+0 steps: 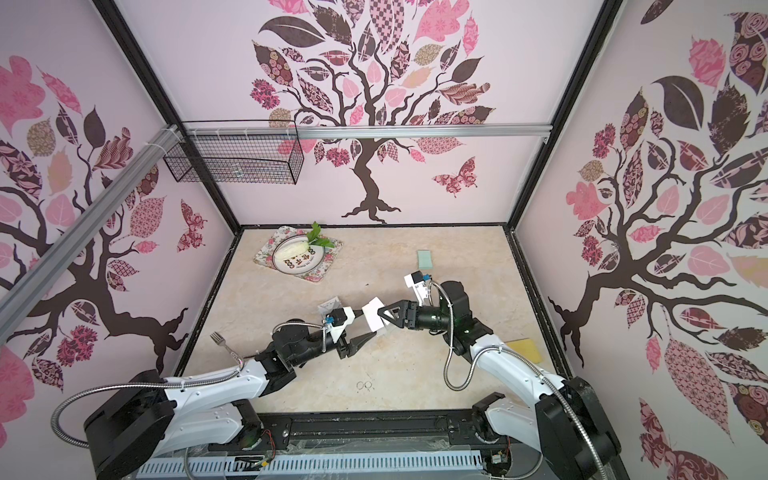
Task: Take the rings out of the lift-off lid box
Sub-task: Open the lid on the jewelry box, then place the lid at the center of the board.
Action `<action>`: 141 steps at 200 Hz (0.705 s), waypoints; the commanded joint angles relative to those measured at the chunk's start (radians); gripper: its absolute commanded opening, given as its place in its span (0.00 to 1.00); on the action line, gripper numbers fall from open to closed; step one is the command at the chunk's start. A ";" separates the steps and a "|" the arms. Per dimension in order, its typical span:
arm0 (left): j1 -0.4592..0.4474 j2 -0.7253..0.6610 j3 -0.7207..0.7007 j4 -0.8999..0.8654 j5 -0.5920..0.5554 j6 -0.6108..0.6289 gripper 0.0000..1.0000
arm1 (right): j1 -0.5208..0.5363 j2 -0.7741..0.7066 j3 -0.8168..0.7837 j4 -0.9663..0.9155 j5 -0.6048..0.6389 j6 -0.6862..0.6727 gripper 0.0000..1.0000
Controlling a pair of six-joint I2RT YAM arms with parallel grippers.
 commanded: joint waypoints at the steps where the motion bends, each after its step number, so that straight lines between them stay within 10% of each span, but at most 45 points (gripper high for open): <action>1: 0.003 -0.021 -0.023 0.029 -0.004 0.018 0.65 | -0.012 -0.033 -0.003 -0.009 0.037 0.061 0.79; 67: 0.003 -0.034 -0.027 0.024 -0.006 0.020 0.63 | -0.114 -0.103 0.031 -0.175 0.083 -0.034 0.79; 141: 0.003 -0.035 -0.024 0.022 0.000 0.018 0.63 | -0.114 -0.097 0.136 -0.707 0.745 -0.363 0.77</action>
